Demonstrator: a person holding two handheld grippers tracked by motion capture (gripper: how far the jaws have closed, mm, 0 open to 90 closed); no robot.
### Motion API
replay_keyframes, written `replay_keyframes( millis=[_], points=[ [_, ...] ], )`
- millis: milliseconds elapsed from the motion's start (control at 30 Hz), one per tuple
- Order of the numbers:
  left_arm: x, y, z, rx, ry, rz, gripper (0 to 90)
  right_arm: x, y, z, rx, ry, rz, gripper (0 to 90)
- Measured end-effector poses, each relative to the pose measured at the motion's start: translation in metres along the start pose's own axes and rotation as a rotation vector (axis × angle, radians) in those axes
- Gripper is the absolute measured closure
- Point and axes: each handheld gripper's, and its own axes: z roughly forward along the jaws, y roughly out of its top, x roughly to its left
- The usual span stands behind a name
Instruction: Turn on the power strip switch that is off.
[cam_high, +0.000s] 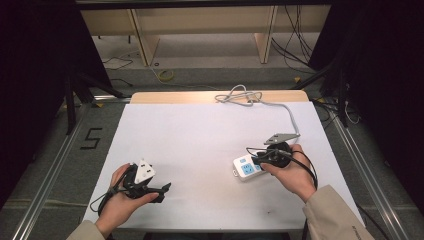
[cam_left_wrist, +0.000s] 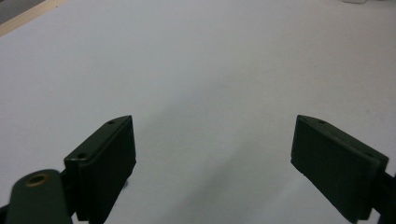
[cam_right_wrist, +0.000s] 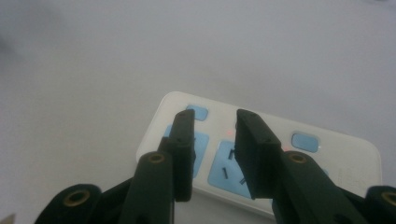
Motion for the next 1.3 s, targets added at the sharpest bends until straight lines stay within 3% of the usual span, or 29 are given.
replay_keyframes(
  millis=[367, 1300],
  points=[
    [0.0, 0.0, 0.0, 0.001, 0.001, 0.001, 13.5, 0.004, -0.009, -0.006, -0.015, 0.011, -0.003, 60.9],
    [0.001, -0.001, 0.0, 0.003, 0.003, -0.011, 13.7, 0.001, -0.049, -0.033, -0.126, 0.049, -0.014, 41.8]
  ],
)
